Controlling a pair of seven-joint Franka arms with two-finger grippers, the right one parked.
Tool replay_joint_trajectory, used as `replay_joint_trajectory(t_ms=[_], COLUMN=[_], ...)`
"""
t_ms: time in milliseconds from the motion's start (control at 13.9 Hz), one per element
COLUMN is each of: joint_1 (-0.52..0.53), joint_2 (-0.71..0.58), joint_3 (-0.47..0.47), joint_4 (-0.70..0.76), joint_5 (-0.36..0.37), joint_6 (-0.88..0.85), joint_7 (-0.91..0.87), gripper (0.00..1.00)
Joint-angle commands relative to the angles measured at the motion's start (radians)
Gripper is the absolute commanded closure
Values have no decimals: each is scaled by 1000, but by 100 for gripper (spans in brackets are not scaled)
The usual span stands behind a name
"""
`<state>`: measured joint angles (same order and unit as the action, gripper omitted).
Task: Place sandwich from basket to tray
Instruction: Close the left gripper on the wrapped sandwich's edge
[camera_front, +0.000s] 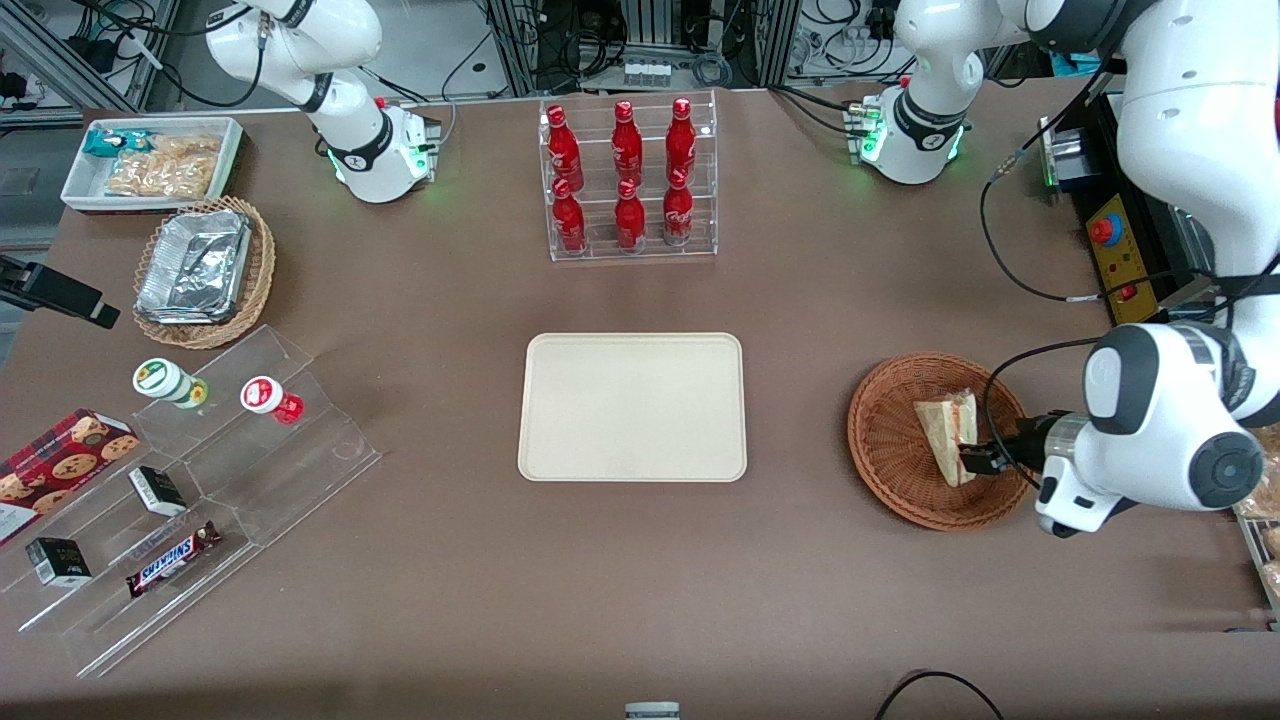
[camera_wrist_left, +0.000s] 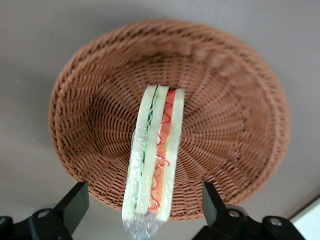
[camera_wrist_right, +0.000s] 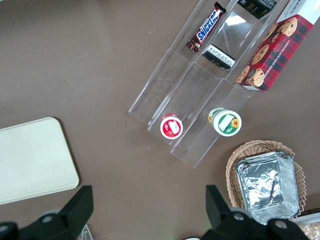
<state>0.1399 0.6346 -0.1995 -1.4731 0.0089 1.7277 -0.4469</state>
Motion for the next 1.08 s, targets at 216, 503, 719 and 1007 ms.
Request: replay_joint_trajectory(t_ms=[216, 503, 719, 1007], joint_1=[6, 1, -6, -6], joint_2=[0, 19, 34, 39], joint_3=[3, 3, 2, 2], joint_4=[-59, -59, -59, -76], joint_5=[-6, -6, -6, -4], joint_6=[6, 53, 66, 69], joint_7=[14, 14, 36, 56], gripper=[0, 0, 0, 0])
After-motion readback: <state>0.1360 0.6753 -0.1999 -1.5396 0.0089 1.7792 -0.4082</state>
